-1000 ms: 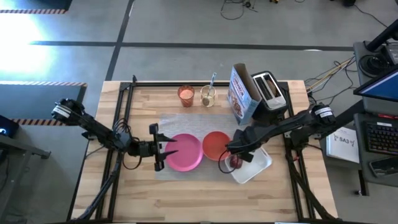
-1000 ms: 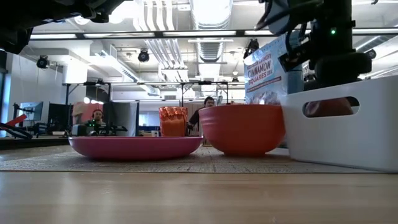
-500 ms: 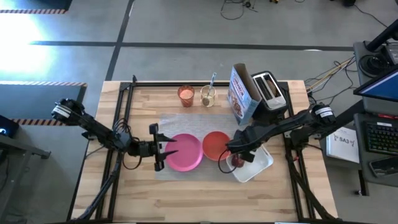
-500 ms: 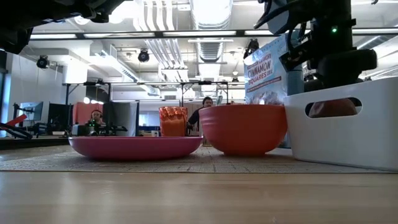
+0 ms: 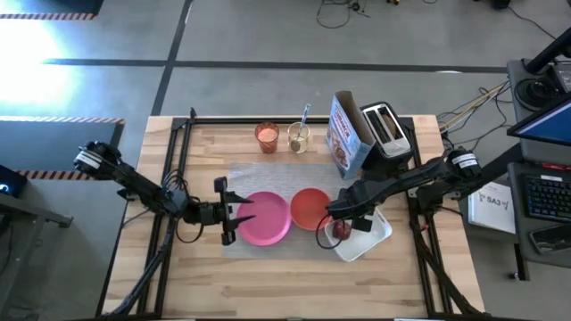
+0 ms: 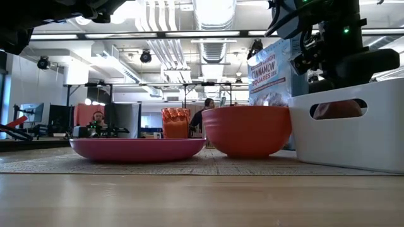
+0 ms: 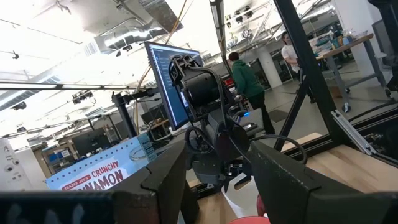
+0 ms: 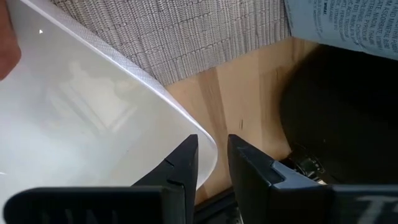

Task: Arrange a breakfast setting
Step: Move the white bin to the bottom right of the table

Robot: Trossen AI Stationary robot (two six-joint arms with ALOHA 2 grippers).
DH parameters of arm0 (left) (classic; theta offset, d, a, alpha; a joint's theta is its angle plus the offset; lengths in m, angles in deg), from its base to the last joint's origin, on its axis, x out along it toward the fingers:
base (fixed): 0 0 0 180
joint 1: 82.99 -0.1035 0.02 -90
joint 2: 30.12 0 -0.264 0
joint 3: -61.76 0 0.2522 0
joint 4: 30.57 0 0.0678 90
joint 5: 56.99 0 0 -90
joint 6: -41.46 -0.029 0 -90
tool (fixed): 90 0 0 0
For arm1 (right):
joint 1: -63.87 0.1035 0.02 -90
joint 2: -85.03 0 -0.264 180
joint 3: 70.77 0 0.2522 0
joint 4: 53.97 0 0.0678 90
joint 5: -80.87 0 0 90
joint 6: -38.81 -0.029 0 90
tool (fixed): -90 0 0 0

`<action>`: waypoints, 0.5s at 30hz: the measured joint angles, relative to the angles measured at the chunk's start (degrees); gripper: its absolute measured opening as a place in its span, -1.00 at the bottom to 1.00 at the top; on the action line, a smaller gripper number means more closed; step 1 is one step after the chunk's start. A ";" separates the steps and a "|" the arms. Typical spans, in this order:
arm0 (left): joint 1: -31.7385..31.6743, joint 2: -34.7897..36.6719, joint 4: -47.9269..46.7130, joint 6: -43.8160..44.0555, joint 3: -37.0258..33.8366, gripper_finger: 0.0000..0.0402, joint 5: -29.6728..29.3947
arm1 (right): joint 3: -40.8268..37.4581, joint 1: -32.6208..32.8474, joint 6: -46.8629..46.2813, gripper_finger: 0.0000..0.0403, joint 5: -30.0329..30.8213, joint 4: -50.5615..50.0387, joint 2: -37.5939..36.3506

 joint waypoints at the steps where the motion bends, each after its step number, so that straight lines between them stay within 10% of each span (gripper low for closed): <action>1: 0.00 0.02 0.00 0.00 0.00 -0.19 -0.02 | 0.00 0.00 -0.29 -0.62 0.01 0.00 0.00; 15: 0.00 0.02 0.00 -0.02 0.00 -0.19 -0.02 | -4.35 0.05 -4.28 -0.94 -4.71 -0.82 -0.13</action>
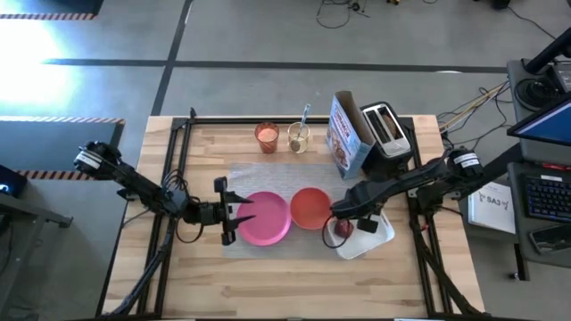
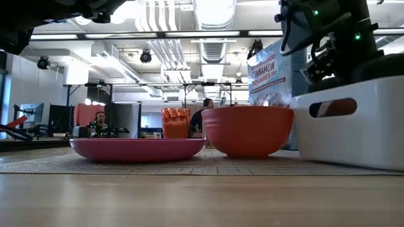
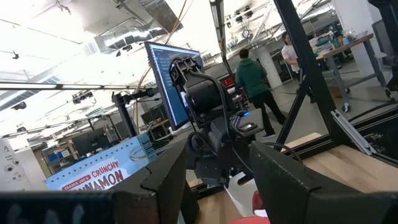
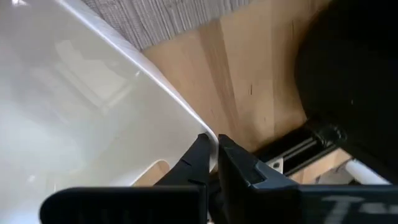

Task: Arrange a breakfast setting
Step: Move the white bin to the bottom right of the table

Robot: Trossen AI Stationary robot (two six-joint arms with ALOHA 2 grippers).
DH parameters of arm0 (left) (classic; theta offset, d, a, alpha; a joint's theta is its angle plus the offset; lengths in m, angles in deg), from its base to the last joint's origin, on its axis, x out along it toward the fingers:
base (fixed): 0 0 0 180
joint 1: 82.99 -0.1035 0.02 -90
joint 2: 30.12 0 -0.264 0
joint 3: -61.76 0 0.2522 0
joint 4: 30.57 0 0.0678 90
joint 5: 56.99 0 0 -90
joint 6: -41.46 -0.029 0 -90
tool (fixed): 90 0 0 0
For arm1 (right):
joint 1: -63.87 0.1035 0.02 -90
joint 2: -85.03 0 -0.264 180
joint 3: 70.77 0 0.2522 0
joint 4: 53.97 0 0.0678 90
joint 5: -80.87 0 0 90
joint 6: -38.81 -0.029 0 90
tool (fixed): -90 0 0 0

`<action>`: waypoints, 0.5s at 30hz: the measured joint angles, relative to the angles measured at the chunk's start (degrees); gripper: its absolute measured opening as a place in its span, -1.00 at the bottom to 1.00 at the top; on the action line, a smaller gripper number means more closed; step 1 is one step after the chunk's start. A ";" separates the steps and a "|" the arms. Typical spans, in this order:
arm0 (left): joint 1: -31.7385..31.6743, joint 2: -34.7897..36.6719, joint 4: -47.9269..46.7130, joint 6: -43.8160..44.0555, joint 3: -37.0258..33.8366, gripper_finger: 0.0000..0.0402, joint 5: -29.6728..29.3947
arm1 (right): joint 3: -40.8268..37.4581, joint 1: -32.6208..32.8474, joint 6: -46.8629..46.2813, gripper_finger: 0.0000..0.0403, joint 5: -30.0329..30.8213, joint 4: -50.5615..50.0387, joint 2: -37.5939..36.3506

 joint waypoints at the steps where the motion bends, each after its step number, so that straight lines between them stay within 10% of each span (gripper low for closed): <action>1: 0.00 -0.01 0.01 0.01 -0.01 -0.19 0.00 | -0.09 0.07 -0.57 -0.94 -0.23 -0.16 0.00; 15: 0.00 0.00 0.02 0.00 0.00 -0.19 0.00 | 1.99 5.16 -13.77 -0.96 -19.00 -3.66 0.07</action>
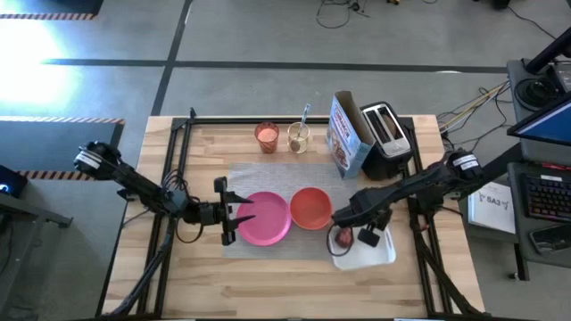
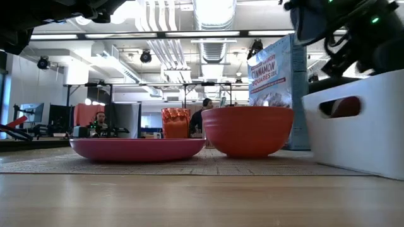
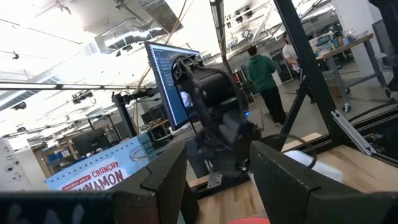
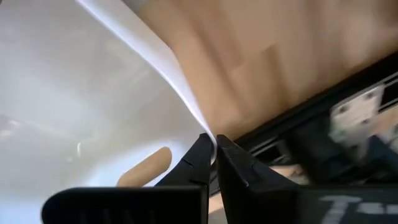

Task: Arrange a breakfast setting
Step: Move the white bin to the bottom right of the table

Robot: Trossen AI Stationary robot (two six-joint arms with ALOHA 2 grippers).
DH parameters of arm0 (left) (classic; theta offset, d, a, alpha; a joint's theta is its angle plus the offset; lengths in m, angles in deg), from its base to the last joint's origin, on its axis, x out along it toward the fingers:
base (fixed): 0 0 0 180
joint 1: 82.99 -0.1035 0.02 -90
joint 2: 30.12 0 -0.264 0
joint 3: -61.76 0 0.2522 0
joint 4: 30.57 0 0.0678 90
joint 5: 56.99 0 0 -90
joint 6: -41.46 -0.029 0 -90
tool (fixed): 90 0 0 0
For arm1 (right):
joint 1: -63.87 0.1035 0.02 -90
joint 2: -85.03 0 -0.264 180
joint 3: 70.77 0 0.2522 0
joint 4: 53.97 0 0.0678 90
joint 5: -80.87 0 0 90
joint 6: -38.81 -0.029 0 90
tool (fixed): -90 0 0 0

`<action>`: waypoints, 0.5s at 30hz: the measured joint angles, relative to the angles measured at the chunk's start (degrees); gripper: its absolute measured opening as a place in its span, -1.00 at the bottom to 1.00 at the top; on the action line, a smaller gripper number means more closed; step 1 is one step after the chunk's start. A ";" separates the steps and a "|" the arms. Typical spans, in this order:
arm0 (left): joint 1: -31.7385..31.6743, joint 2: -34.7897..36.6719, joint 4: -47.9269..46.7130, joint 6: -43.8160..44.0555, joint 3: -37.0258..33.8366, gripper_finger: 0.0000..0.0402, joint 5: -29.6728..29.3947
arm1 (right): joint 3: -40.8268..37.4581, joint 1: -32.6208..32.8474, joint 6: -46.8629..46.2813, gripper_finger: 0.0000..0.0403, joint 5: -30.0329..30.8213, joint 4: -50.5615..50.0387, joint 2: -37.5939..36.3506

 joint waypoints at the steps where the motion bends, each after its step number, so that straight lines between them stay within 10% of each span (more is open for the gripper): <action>1: 0.00 0.00 0.00 0.01 -0.01 -0.19 0.01 | 0.07 1.05 -0.94 -0.96 -1.42 -0.05 0.00; 15: 0.00 0.00 -0.01 0.01 0.00 -0.19 0.02 | 3.86 20.06 -21.89 -0.96 -9.94 0.07 -0.01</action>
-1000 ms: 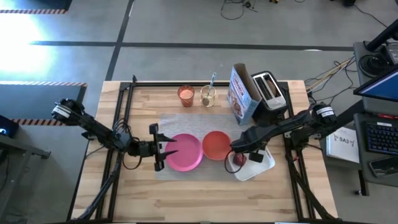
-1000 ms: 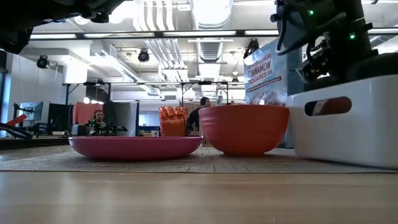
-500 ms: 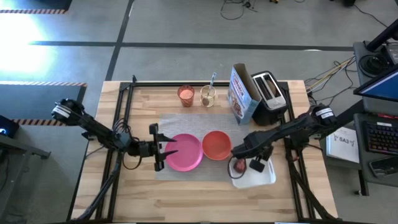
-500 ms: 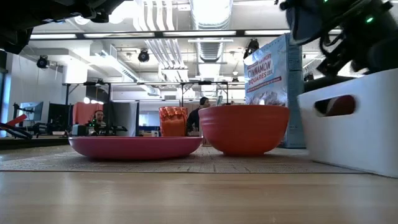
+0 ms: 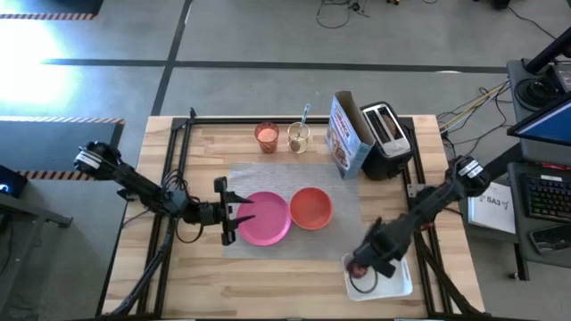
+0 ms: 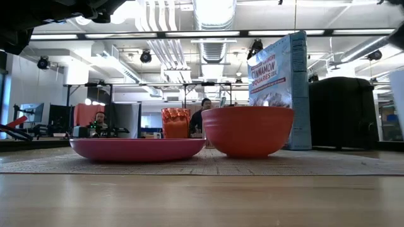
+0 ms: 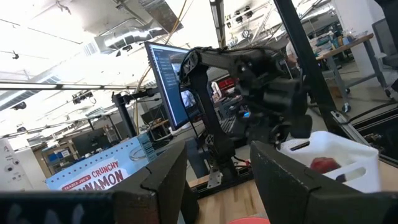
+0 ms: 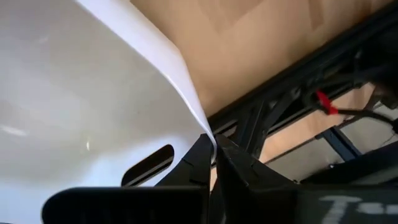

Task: Arrange a breakfast setting
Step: Move the white bin to the bottom right of the table

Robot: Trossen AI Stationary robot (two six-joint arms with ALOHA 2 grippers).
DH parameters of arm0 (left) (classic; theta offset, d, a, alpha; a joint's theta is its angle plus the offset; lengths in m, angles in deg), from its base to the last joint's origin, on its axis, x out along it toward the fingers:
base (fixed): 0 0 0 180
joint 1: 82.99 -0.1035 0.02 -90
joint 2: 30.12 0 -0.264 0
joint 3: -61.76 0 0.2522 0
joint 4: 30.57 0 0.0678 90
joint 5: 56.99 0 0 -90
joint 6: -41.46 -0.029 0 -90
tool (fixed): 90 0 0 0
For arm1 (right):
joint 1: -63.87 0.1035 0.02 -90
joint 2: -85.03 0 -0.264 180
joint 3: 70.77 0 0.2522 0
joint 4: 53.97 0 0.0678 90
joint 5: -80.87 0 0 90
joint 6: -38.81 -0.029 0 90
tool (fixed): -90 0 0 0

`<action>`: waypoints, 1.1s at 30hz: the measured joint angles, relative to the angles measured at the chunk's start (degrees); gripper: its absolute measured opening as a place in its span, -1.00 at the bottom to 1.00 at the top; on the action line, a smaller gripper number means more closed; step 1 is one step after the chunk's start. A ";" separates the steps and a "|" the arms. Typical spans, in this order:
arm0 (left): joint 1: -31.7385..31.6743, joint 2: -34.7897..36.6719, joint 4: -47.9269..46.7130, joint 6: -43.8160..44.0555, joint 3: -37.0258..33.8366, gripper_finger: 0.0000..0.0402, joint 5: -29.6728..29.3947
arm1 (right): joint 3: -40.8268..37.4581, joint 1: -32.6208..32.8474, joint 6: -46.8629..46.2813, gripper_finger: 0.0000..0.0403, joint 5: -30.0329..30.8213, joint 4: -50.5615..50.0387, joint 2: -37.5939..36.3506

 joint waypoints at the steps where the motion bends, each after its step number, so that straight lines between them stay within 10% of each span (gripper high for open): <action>1: 0.00 0.00 0.02 -0.01 -0.02 -0.19 0.00 | 0.29 1.16 -1.05 -0.96 0.01 0.03 -0.01; 22: 0.00 0.00 0.02 -0.23 -0.02 -0.19 -0.01 | -1.03 11.48 37.96 -0.96 5.30 -1.56 0.03; 33: 0.00 0.00 0.04 -0.25 -0.01 -0.19 0.01 | -1.03 11.21 33.52 -0.96 11.12 -1.58 0.03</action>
